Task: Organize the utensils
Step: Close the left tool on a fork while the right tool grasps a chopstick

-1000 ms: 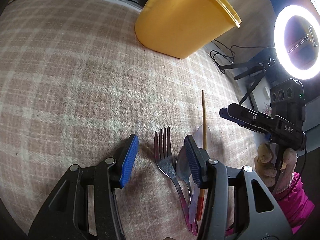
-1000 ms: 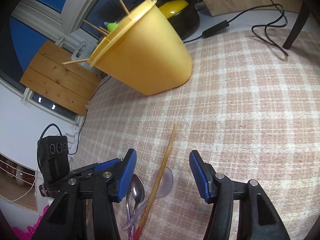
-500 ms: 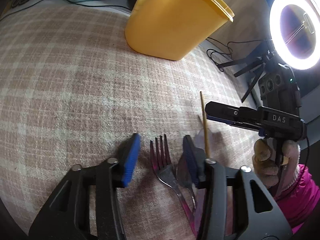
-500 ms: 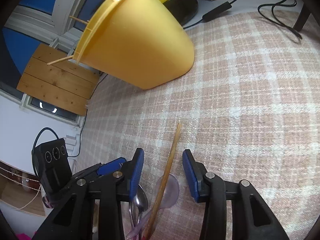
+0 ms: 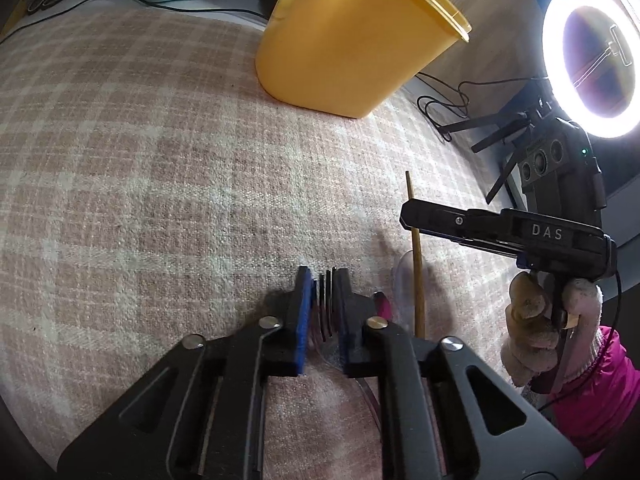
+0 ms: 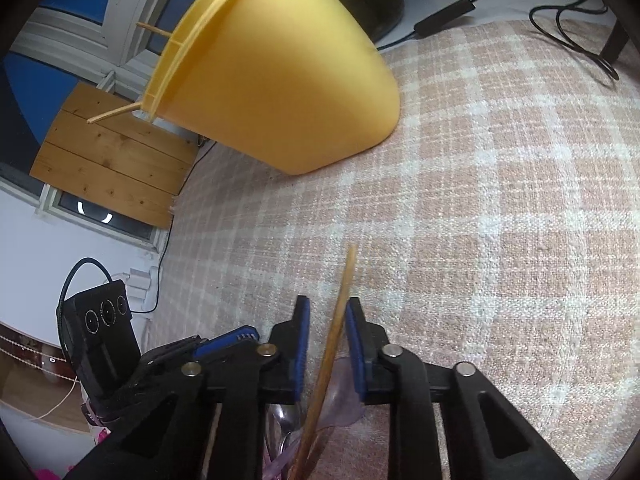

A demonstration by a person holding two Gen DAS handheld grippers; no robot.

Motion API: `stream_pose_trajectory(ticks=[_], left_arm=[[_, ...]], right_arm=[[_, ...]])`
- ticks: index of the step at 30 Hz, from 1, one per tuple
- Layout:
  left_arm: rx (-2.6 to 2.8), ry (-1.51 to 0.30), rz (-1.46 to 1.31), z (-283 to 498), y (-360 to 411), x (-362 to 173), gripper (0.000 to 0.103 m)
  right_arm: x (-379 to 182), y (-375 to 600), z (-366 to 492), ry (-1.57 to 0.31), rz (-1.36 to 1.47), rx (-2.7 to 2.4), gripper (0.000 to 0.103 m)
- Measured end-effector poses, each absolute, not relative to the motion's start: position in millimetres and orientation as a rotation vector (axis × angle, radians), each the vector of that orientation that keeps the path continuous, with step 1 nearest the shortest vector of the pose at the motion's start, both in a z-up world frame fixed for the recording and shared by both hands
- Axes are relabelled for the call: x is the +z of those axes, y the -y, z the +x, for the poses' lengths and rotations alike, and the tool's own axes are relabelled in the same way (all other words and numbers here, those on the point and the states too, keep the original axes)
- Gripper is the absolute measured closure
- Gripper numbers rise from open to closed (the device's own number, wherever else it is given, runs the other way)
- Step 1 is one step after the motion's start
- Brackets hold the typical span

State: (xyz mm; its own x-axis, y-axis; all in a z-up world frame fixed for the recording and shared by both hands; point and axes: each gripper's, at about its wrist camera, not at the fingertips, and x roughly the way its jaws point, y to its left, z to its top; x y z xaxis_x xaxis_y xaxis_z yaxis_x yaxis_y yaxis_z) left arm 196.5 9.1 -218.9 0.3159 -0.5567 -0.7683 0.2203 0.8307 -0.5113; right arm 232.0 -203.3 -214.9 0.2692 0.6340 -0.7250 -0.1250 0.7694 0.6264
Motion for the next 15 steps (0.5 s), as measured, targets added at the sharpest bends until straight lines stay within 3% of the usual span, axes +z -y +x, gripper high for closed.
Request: stream_pose_trajectory(ticks=[5, 15], left_arm=[[-0.516, -1.144, -0.331, 195, -12, -219, 0.097], [-0.506, -1.146, -0.368, 190, -16, -223, 0.095]], right_arm=[[-211, 202, 232, -1.190, 0.480, 0.548, 0.097], [-217, 190, 231, -1.217, 0.453, 0.542, 0.097]])
